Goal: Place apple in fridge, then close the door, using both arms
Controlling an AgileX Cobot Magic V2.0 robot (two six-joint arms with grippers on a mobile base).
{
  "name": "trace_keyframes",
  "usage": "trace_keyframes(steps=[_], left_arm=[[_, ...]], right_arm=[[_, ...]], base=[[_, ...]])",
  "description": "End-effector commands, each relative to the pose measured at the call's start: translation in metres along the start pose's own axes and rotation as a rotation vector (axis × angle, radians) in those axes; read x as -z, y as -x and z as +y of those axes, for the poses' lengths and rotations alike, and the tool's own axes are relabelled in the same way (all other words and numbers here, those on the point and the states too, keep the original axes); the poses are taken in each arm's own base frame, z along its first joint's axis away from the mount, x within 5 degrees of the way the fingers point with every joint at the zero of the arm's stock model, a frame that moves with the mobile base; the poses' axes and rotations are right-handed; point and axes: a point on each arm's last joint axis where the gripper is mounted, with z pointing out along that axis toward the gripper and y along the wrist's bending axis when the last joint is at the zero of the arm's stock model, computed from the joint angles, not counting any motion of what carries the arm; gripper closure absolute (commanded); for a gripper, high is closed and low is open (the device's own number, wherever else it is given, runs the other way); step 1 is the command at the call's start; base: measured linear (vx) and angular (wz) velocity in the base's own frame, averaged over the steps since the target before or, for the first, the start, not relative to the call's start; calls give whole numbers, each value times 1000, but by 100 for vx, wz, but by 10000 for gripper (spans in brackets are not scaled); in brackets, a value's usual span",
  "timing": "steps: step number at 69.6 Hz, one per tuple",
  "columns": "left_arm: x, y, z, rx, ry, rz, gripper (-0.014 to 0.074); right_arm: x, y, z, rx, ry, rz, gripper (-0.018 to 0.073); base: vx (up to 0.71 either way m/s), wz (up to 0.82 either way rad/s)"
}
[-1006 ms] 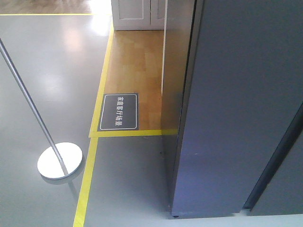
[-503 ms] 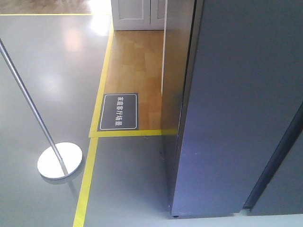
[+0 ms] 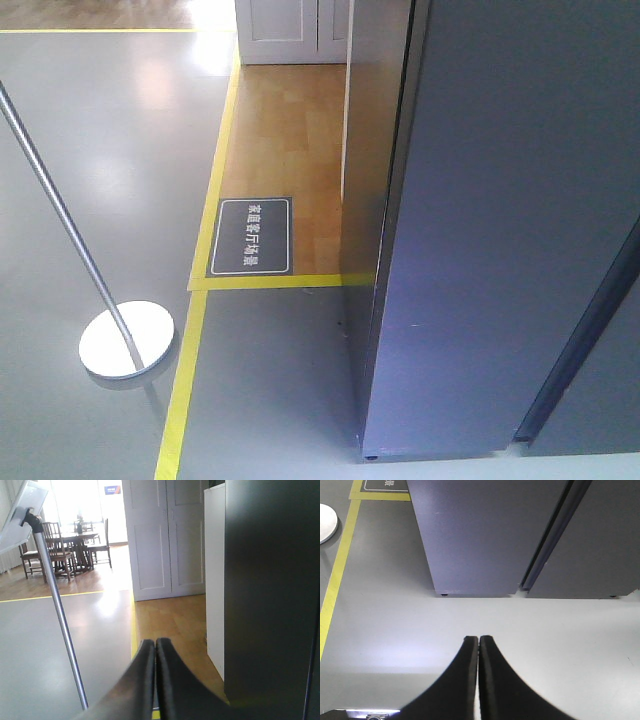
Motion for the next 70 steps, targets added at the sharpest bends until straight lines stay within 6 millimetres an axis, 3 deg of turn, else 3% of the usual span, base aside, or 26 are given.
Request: trace_keyframes(steps=[1, 70], left_arm=[[1, 3, 0, 10, -7, -86, 603], [1, 4, 1, 8, 23, -83, 603]], right_arm=[[4, 9, -1, 5, -11, -60, 563], [4, 9, -1, 5, -11, -60, 563]], base=[[0, 0], [0, 0]])
